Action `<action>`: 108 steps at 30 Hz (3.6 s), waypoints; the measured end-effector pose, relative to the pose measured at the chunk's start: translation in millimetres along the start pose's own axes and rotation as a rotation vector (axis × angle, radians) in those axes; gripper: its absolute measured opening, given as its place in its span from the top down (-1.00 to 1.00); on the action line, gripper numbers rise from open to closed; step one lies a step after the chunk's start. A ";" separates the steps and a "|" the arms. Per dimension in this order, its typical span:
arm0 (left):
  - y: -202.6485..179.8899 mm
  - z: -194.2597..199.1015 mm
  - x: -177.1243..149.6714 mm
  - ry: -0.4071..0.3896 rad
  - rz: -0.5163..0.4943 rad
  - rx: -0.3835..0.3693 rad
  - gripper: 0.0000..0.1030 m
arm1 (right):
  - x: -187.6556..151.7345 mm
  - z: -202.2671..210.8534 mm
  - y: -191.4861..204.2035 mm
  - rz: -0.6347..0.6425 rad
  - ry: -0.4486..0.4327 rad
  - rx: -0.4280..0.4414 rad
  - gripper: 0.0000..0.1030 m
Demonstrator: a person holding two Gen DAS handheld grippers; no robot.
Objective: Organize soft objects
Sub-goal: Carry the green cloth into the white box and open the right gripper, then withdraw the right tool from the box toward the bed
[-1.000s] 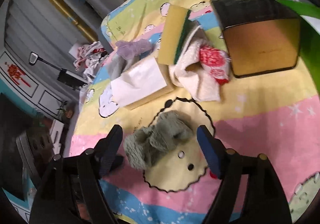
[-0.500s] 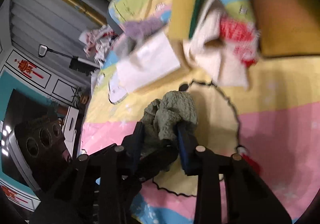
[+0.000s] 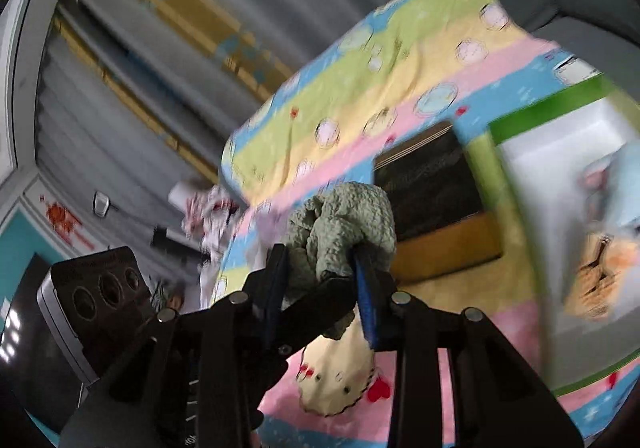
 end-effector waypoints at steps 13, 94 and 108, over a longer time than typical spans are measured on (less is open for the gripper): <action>-46.5 -94.4 -22.4 0.149 0.026 -0.138 0.41 | 15.9 36.1 -103.4 -0.243 -0.147 -0.135 0.36; 263.2 237.4 -120.4 -0.090 0.443 0.650 -0.83 | -105.6 -32.6 6.4 0.247 -0.075 -0.530 -0.98; 266.7 246.2 -122.3 -0.101 0.498 0.616 -0.82 | -132.7 -48.8 36.3 0.287 -0.020 -0.492 -0.98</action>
Point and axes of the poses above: each gripper's, at about its wrist camera, not at the fingertips, and z roughly against the way its jaws point, y to its left, x to its top, the point moved 10 cm from there along -z, roughly the way its jaws point, and after that the axes turned 1 degree about -y, right-handed, at the moved point
